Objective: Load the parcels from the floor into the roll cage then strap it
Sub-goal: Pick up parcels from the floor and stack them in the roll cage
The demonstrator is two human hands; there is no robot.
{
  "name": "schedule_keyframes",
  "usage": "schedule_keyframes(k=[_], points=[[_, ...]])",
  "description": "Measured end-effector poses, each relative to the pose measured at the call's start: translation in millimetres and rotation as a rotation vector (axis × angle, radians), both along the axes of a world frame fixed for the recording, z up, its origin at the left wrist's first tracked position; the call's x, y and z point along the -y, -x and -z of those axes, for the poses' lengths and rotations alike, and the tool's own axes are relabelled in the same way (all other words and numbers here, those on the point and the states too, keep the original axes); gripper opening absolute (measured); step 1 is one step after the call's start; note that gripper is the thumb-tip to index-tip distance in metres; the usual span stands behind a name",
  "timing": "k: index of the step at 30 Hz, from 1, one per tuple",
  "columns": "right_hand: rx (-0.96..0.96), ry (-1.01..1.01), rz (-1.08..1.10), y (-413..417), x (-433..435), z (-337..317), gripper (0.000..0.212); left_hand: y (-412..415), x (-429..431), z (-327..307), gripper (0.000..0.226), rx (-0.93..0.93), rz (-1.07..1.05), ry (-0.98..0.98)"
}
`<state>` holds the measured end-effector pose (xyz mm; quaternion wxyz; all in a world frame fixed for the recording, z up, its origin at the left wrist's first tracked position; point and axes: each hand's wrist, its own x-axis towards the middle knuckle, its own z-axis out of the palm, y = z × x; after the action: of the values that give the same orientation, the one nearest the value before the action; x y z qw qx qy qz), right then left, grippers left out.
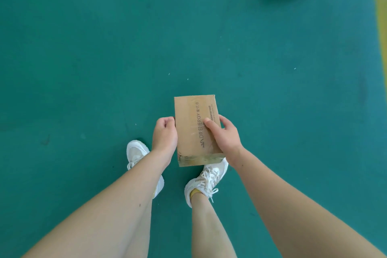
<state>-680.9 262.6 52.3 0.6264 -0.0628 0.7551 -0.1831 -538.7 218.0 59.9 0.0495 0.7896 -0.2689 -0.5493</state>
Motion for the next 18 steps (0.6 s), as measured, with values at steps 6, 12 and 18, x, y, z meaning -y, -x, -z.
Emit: schedule_keyframes(k=[6,12,18], points=[[-0.004,0.034,0.136,62,34,-80,0.059,66,40,-81,0.023,-0.083,-0.020,0.037],[-0.010,0.111,0.307,113,84,-119,0.038,121,104,-121,0.055,-0.259,0.019,-0.253],[-0.075,0.086,0.416,159,163,-128,0.044,168,189,-127,0.065,-0.324,0.198,-0.254]])
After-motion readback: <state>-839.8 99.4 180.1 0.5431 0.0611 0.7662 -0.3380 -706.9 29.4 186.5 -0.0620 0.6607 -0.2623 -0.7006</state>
